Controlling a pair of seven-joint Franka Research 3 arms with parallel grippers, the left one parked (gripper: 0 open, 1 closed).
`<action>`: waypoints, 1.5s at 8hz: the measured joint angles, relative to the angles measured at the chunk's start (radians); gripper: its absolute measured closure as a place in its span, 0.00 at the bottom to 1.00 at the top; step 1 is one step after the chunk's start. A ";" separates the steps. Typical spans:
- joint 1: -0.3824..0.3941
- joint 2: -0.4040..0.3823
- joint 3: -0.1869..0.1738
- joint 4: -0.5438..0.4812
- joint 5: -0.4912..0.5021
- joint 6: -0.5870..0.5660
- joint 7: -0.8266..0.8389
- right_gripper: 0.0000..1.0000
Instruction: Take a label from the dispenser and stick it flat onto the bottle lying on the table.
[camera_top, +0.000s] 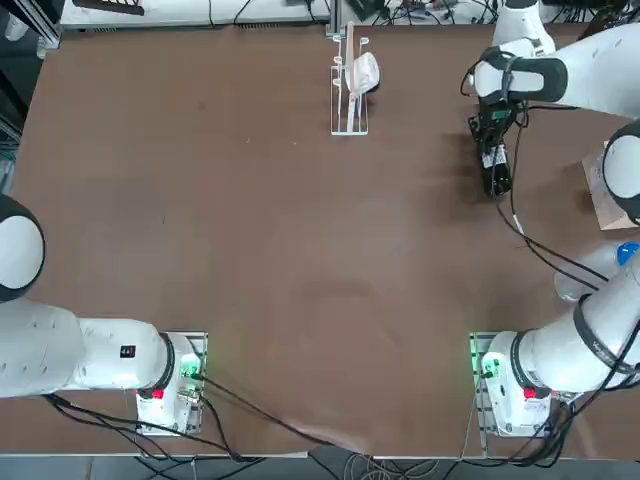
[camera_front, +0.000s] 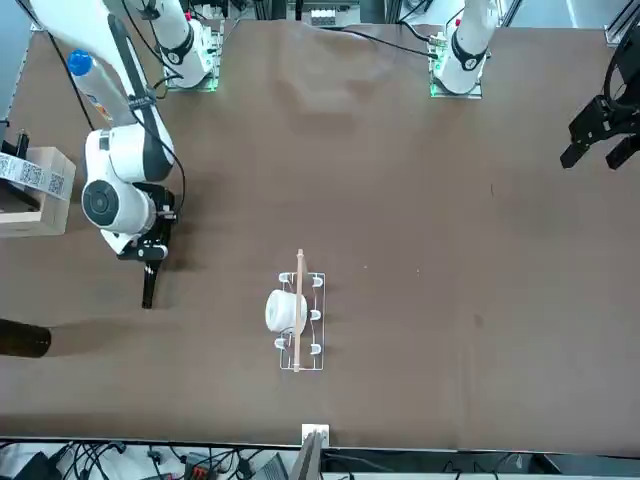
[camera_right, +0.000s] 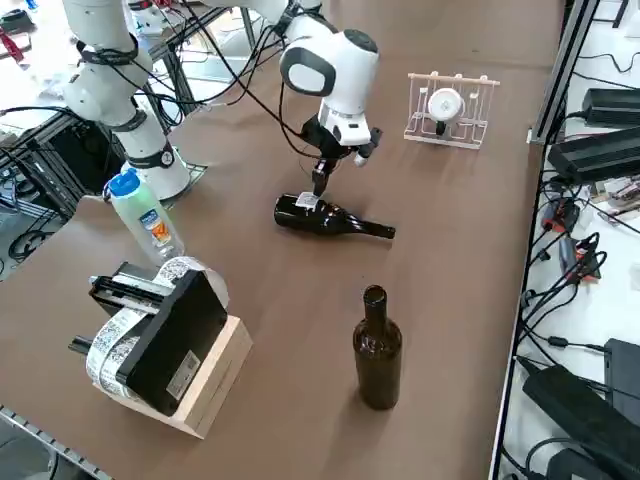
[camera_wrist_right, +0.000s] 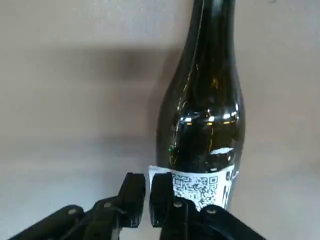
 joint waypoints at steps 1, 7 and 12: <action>0.000 0.005 0.000 0.000 0.000 0.004 0.000 0.86; 0.000 0.014 0.000 0.000 0.003 0.007 0.001 0.86; 0.000 0.044 0.000 0.000 0.006 0.036 0.002 0.86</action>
